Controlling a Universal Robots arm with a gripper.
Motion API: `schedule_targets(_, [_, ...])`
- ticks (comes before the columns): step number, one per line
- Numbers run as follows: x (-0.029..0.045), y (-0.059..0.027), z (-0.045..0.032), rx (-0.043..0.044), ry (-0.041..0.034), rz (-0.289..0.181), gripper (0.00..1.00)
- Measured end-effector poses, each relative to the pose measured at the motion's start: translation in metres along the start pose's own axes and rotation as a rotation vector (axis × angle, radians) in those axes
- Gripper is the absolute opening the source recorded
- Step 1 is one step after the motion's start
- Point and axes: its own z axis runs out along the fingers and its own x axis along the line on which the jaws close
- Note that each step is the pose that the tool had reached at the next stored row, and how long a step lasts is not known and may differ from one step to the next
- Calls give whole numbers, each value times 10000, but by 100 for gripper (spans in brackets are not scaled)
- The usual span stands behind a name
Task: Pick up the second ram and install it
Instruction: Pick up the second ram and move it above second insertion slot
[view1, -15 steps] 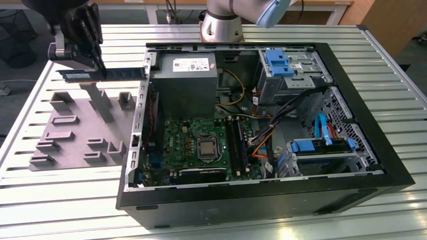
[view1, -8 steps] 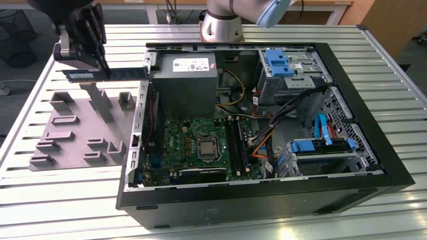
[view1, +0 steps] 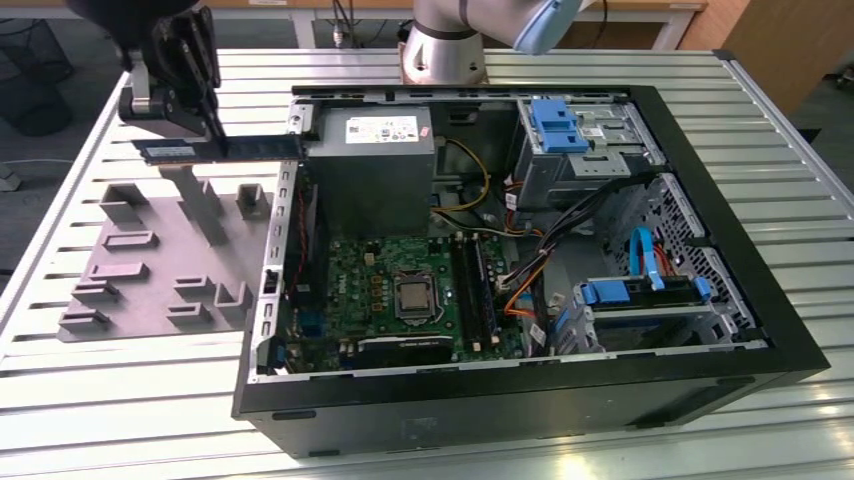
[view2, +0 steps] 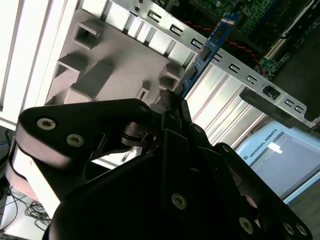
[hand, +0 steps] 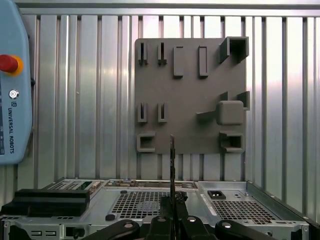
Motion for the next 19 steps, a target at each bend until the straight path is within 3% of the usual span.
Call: schedule_targets(19, [-1, -136, 0, 0, -1, 0, 14])
